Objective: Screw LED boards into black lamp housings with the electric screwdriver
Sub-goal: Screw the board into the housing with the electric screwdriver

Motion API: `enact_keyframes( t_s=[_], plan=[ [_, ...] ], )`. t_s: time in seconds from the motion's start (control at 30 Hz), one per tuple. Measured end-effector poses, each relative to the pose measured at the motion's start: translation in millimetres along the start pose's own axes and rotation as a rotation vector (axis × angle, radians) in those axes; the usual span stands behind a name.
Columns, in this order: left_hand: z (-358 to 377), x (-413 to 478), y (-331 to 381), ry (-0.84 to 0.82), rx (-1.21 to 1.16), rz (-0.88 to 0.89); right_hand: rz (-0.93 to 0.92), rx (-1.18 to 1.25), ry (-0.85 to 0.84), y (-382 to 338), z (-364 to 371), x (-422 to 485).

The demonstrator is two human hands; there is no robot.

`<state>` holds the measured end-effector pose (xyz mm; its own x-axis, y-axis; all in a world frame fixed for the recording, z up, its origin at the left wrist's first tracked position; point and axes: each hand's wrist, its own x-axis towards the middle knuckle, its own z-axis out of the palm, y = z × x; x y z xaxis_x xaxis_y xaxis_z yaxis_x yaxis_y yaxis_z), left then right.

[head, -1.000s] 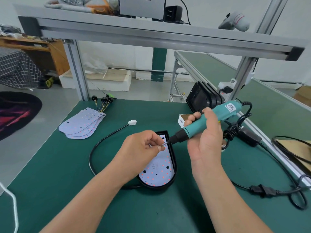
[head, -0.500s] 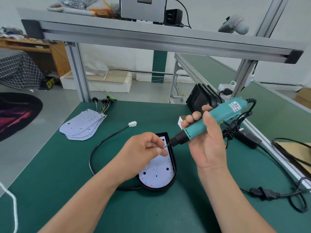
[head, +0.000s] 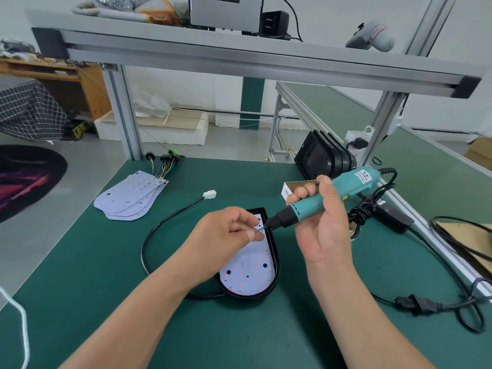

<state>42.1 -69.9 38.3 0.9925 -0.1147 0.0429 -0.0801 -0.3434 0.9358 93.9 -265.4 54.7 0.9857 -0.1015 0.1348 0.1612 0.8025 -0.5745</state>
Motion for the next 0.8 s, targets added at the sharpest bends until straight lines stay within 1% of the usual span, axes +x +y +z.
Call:
enact_keyframes(
  t_s=[0.2, 0.27, 0.3, 0.37, 0.43, 0.47, 0.5, 0.57, 0.63, 0.73, 0.8],
  plan=[
    [-4, -1, -3, -0.054, -0.059, 0.016, 0.017, 0.039, 0.043, 0, 1, 1],
    [-5, 1, -2, -0.035, -0.081, 0.018, 0.012, 0.042, 0.045, -1, 1, 1],
    [-6, 2, -1, 0.014, -0.093, 0.02, 0.011, 0.045, 0.046, -1, 1, 1],
    [-13, 4, 0, 0.203, -0.074, 0.017, 0.014, 0.048, 0.043, -2, 1, 0],
    [-24, 7, -3, 0.397, 0.137, -0.042, 0.024, 0.049, 0.03, -2, 0, 1],
    [-28, 7, -5, 0.431, 0.26, -0.1, 0.031, 0.046, 0.02, -2, -1, 1],
    [-30, 6, -7, 0.426, 0.358, -0.168, 0.041, 0.04, 0.01, -1, -1, 1],
    [-29, 4, -10, 0.356, 0.493, -0.281, 0.066, 0.021, -0.017, 1, -1, -1],
    [-22, 4, -14, 0.292, 0.556, -0.314, 0.1, 0.002, -0.05, 4, -2, -2],
    [-16, 6, -18, 0.251, 0.584, -0.317, 0.141, -0.046, -0.094, 6, -3, -2],
    [-17, 8, -21, 0.245, 0.486, -0.31, 0.155, -0.077, -0.125, 8, -3, -3]
  ],
)
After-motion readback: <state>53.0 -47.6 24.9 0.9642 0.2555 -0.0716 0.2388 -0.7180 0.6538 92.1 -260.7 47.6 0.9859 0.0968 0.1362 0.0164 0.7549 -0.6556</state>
